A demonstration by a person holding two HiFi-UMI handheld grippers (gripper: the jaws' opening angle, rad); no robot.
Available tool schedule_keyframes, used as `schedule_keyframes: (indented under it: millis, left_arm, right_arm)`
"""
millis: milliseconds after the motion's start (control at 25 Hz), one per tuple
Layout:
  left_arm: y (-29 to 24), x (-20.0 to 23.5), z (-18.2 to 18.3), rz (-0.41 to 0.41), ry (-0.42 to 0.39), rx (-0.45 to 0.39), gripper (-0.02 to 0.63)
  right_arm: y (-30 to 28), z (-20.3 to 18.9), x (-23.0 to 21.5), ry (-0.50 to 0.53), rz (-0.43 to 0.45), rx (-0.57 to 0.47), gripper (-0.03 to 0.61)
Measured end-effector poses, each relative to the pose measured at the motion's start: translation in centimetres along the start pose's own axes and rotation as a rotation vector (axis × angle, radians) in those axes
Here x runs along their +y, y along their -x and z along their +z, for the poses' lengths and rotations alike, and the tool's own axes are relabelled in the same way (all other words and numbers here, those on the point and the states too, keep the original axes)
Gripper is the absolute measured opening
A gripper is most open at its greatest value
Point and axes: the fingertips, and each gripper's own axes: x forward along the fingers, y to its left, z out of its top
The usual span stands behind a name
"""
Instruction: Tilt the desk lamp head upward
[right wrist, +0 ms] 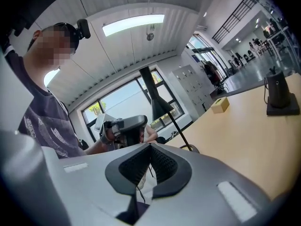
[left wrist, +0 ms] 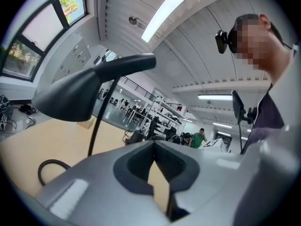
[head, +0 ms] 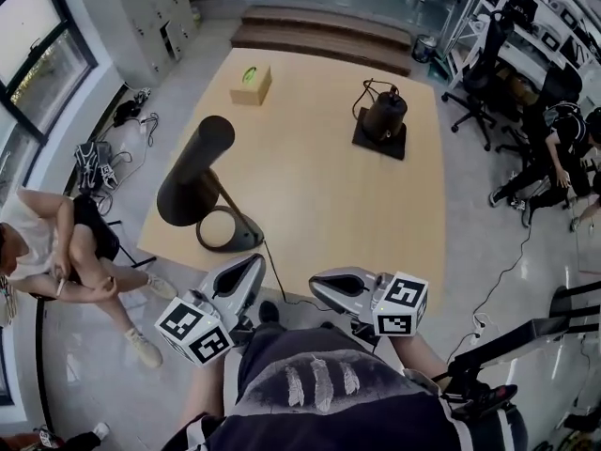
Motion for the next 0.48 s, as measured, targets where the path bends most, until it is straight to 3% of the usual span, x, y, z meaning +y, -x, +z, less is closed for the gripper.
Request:
schedule_keyframes:
  millis: [240, 480]
  left_arm:
    - [3.6, 6.1, 0.0, 0.019, 0.005, 0.017, 0.005]
    - [7.2, 10.8, 2.0, 0.062, 0.04, -0.039, 0.005]
  right_arm:
    - [-5.4, -0.1, -0.5, 0.059, -0.073, 0.071, 0.0]
    - [-9.5, 0.8, -1.1, 0.052, -0.1, 0.095, 0.0]
